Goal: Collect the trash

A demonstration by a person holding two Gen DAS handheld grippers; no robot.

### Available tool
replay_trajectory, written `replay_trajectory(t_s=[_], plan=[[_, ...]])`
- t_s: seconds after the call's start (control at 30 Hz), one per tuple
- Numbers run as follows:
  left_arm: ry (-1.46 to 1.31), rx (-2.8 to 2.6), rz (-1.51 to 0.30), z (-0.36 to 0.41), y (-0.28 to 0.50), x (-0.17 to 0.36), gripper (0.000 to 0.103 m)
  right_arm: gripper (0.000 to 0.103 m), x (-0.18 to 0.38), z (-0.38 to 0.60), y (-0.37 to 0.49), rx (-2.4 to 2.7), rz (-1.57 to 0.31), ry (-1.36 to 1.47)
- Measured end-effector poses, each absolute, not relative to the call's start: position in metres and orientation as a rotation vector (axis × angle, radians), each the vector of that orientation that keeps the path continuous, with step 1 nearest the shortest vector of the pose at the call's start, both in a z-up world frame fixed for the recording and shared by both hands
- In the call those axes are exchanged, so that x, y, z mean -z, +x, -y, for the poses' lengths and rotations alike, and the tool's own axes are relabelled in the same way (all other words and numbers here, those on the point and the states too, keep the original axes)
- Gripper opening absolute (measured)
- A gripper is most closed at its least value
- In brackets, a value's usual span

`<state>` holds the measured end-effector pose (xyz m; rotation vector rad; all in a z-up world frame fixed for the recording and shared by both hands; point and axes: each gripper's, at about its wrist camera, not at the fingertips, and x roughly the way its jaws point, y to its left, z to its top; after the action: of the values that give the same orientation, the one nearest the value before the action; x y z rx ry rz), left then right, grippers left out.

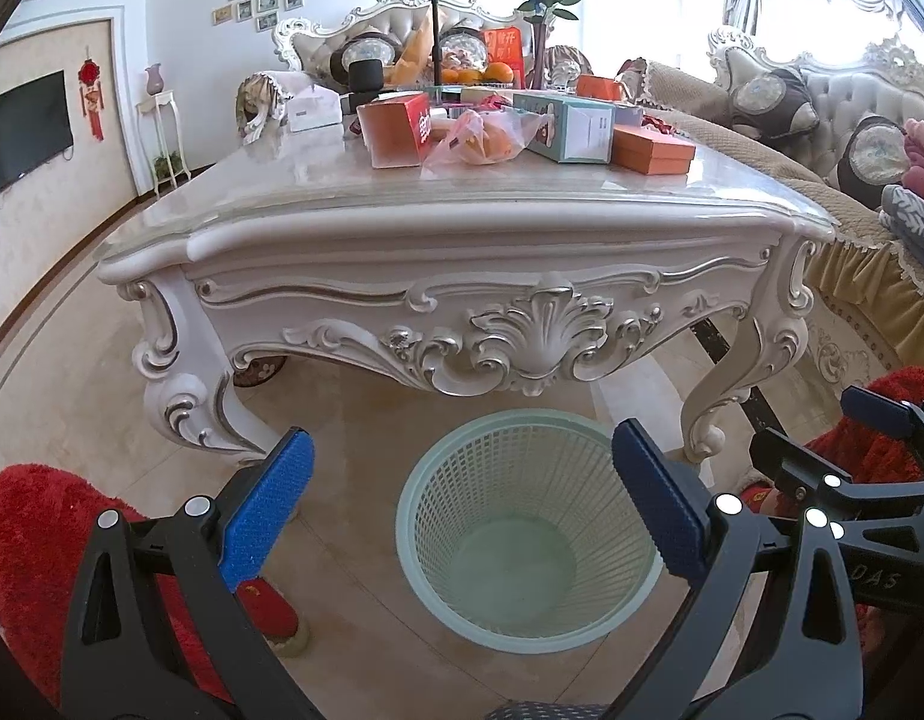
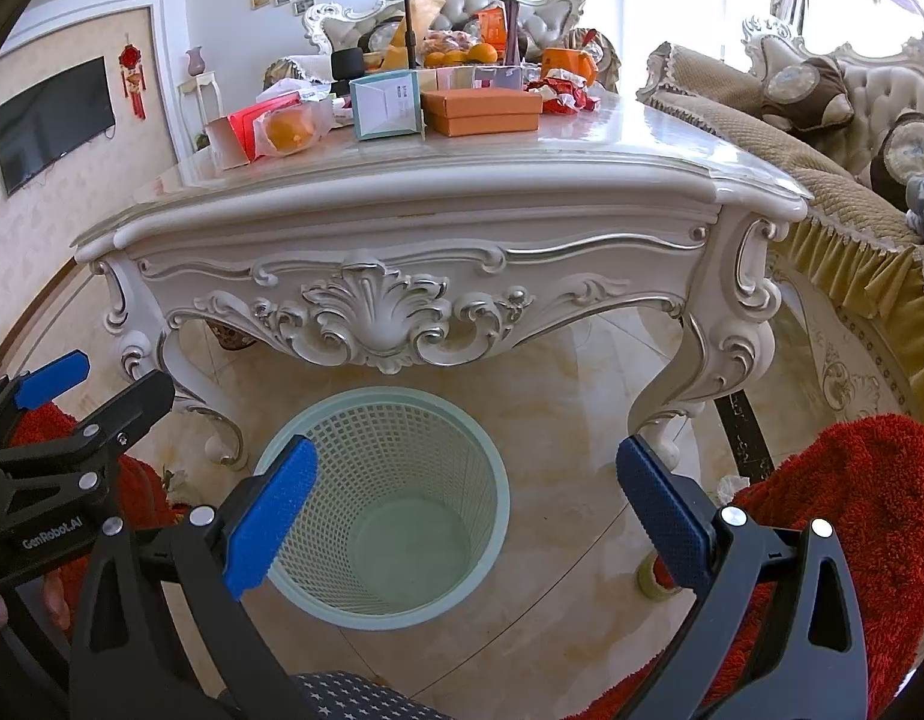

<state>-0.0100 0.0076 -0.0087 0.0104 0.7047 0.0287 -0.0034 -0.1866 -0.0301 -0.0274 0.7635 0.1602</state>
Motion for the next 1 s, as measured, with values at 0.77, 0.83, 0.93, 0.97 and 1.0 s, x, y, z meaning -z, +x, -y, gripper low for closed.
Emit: replay_trajectory(t_s=[0.77,0.83,0.93,0.97,1.0], plan=[[-0.001,-0.064,-0.638,-0.024,0.0,-0.008,0.097,0.096,0.003,0.195,0.011,-0.221,-0.66,-0.042],[-0.019,-0.062,-0.632,-0.035,0.015,-0.019,0.097,0.096,-0.01,0.196,0.024,-0.258,-0.629,-0.058],[-0.027,-0.06,-0.585,-0.051,0.047,-0.045,0.097,0.096,-0.029,0.195,0.049,-0.32,-0.574,-0.108],[-0.014,-0.066,-0.564,-0.053,0.058,-0.054,0.097,0.096,-0.033,0.194,0.06,-0.336,-0.567,-0.12],[0.005,-0.077,-0.547,-0.055,0.071,-0.062,0.097,0.096,-0.037,0.194,0.074,-0.346,-0.566,-0.129]])
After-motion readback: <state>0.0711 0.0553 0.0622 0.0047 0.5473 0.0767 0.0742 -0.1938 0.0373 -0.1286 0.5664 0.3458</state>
